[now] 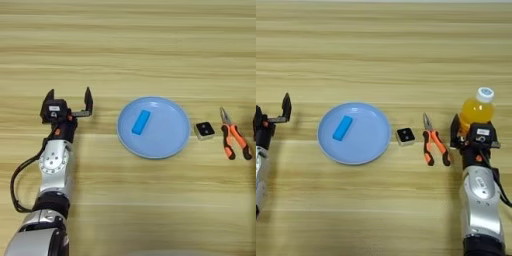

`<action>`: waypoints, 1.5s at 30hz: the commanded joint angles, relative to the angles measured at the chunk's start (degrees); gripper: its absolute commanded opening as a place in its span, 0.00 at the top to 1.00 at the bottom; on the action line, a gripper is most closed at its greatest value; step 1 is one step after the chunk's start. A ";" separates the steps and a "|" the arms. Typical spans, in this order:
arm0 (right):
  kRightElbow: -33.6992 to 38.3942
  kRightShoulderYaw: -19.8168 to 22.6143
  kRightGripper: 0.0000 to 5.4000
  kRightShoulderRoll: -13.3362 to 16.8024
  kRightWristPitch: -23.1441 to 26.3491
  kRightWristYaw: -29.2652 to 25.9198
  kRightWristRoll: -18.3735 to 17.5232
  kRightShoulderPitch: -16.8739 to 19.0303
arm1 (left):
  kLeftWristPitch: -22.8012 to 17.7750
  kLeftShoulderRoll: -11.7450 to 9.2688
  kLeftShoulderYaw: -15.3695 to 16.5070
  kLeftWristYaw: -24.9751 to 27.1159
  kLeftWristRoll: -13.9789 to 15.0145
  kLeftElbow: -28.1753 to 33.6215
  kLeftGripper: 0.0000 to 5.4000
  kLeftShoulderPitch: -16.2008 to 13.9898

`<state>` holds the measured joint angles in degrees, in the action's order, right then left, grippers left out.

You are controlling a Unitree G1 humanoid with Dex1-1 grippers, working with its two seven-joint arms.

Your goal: Move the objects on the table

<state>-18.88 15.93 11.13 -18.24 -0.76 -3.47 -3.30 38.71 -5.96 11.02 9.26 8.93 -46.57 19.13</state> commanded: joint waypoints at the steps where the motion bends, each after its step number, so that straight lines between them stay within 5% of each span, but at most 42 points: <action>1: -3.80 -0.04 0.36 0.77 -3.77 -0.03 0.13 -3.09 | 0.48 -0.83 0.37 0.56 -0.07 -0.76 0.00 0.96; 24: -23.88 0.05 0.36 1.91 -13.66 3.53 1.72 -9.63 | 0.10 -1.37 2.03 2.67 1.30 -0.57 0.00 1.36; 36: -28.29 -0.78 0.36 1.95 -15.62 3.76 1.68 -10.63 | -0.08 -1.47 2.65 3.27 1.59 -1.01 0.00 1.39; 45: -26.12 -1.14 0.08 1.76 -15.43 4.49 1.78 -9.38 | -0.16 -1.41 2.33 3.49 1.69 -1.41 0.00 1.86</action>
<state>-45.77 15.07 12.95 -34.33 3.36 -1.66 -13.11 38.97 -7.23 13.27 12.55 10.45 -47.40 20.02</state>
